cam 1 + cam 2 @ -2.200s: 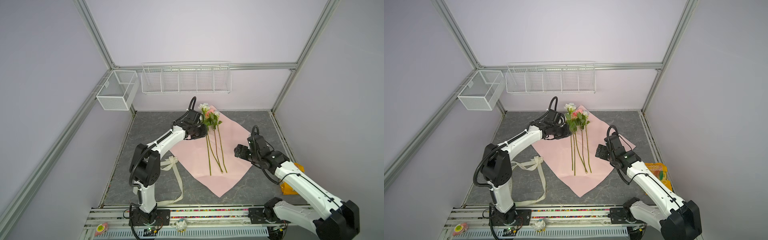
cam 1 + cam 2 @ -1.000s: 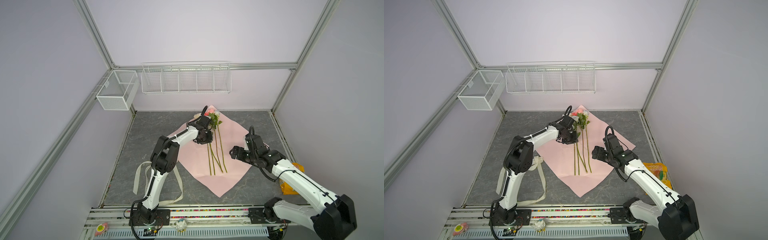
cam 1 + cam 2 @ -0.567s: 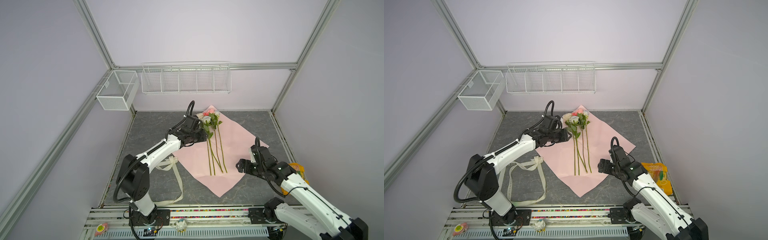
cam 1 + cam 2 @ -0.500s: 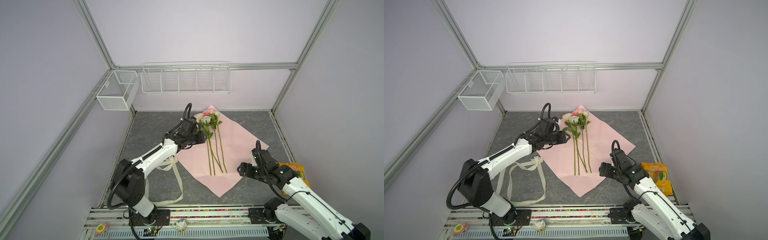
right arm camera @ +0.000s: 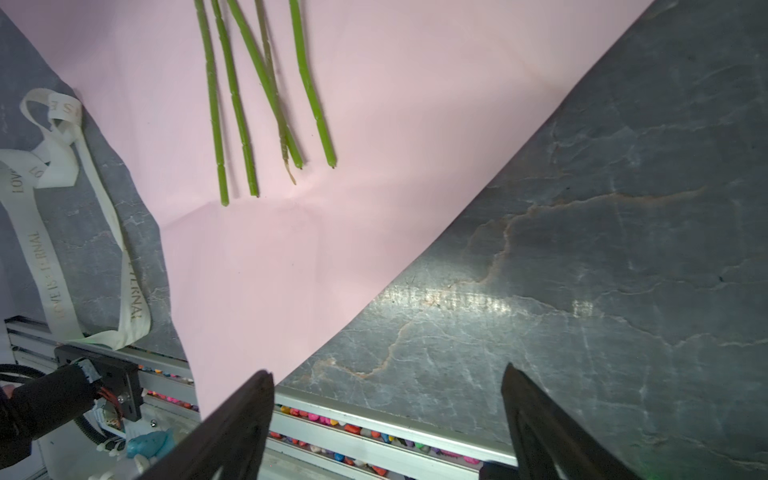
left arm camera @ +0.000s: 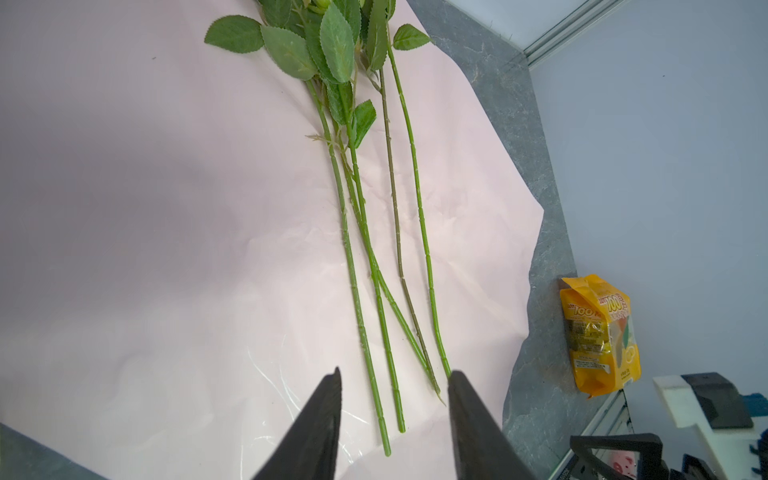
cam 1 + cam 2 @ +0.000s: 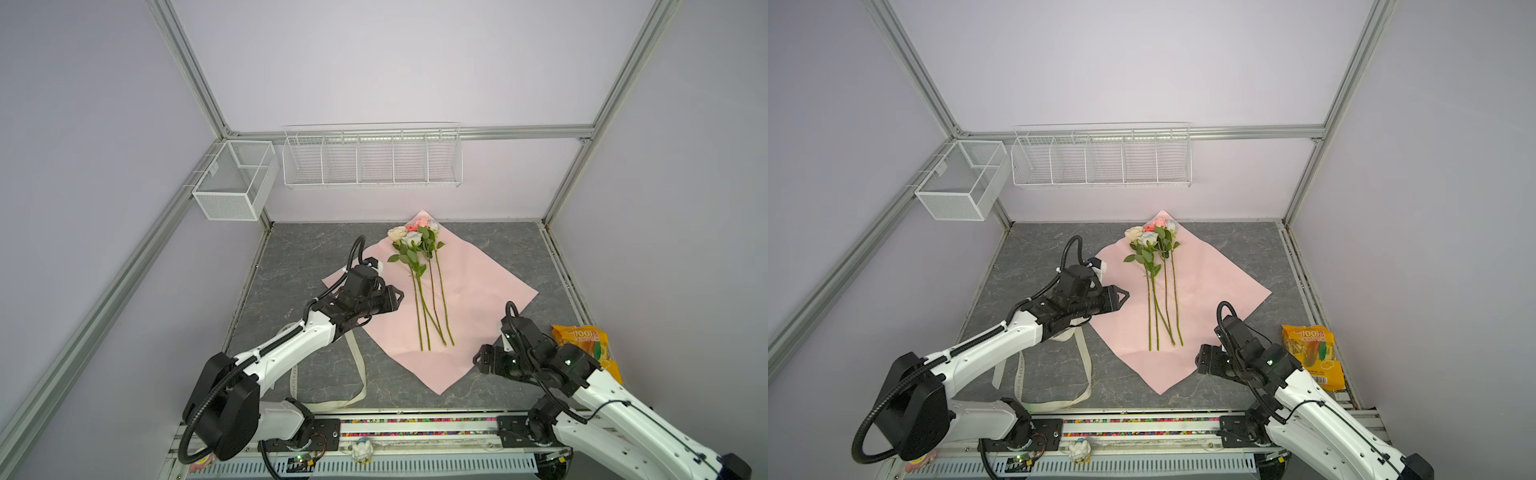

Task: Tie the bouquet of fake flowers
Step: 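Move the left gripper to the near paper corner while the right gripper follows, then grasp the near corner of the pink paper with both grippers and lift it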

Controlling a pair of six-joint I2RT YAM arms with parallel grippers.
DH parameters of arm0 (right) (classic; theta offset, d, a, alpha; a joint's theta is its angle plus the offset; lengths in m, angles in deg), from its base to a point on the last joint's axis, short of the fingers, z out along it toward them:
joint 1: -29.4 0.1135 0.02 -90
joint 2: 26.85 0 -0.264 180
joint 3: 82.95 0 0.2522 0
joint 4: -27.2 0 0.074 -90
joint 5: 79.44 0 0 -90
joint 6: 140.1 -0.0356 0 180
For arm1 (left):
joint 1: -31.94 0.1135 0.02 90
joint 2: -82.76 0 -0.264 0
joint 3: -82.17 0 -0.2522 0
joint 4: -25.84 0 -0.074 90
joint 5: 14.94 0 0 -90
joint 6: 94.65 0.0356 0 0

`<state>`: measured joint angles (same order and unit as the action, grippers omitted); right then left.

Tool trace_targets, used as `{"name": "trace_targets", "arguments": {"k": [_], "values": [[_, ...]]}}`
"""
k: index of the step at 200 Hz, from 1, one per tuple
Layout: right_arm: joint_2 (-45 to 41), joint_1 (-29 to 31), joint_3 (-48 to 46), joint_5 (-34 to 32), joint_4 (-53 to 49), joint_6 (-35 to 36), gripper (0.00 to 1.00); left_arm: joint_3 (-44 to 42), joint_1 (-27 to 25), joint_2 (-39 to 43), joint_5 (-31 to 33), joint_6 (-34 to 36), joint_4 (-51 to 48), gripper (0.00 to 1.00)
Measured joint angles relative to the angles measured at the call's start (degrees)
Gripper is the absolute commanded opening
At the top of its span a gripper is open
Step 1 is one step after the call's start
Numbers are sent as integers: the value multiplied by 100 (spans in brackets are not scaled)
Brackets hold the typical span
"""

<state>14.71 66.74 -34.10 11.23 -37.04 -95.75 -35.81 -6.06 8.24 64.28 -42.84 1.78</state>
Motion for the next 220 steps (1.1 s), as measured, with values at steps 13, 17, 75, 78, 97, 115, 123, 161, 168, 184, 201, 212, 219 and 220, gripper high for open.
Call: {"name": "trace_targets", "arguments": {"k": [13, 17, 75, 78, 97, 115, 123, 161, 168, 184, 201, 212, 219, 220], "values": [[-42, 4, 92, 76, -42, 0, 89, -127, 0, 232, -20, -48, -155, 51], [-66, 7, 105, 120, -61, 0, 89, -151, 0, 306, -17, -39, -223, 51], [-345, 223, 24, 1038, -264, -57, 98, -573, 0, 997, 28, -122, -684, 54], [-345, 264, -11, 1069, -245, -94, 99, -605, 0, 1038, 33, -122, -686, 54], [-348, 597, -249, 1147, -146, -199, 91, -828, 0, 1366, 46, -160, -774, 57], [-361, 929, -461, 1132, 125, -358, 68, -984, 0, 1714, 44, -170, -850, 57], [-352, 1064, -581, 1128, 299, -376, 65, -1023, 0, 1843, 50, -166, -887, 58], [-24, 1847, -1051, 918, 1290, -538, 57, -1121, 0, 2227, 186, -164, -1130, 58], [90, 2000, -1088, 839, 1432, -535, 57, -1152, 0, 2262, 201, -162, -1150, 58], [413, 2299, -1134, 654, 1749, -520, 58, -1213, 0, 2299, 216, -164, -1196, 59], [789, 2490, -1137, 496, 2070, -485, 59, -1226, 0, 2293, 197, -166, -1233, 59], [1038, 2575, -1132, 345, 2286, -472, 62, -1226, 0, 2282, 170, -166, -1231, 60], [1191, 2621, -1113, 232, 2389, -450, 63, -1226, 0, 2269, 146, -166, -1231, 60], [1222, 2627, -1104, 199, 2402, -444, 63, -1226, 0, 2264, 138, -166, -1231, 60]]}}
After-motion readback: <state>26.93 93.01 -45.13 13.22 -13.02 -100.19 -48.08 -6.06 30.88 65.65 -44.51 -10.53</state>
